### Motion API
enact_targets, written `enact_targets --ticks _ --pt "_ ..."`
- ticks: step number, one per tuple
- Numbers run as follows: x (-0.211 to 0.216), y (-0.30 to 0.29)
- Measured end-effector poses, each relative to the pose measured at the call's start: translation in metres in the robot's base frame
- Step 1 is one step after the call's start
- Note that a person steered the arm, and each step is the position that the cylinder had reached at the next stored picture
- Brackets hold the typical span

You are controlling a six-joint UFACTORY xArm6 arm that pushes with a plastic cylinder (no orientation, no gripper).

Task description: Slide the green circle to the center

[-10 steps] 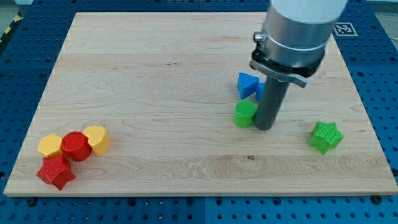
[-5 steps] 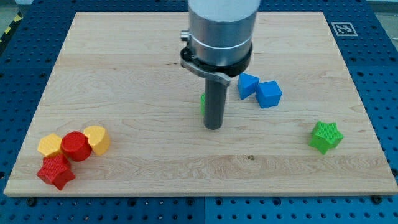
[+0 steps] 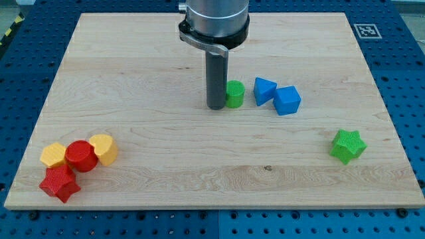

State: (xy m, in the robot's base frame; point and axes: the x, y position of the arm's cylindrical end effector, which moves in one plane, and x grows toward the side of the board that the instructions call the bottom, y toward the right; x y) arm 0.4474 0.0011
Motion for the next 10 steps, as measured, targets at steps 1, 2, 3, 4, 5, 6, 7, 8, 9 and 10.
enact_targets --ticks 1,2,3,4,5,6,7,8,9,10 --pt "-0.007 0.000" --pt "-0.021 0.000" --pt "-0.015 -0.001" --pt "0.014 -0.006" --pt "0.023 -0.003" --pt "0.023 -0.003" --pt "0.015 0.001" --pt "0.006 0.010" --pt "0.004 0.013" --pt "0.032 0.028"
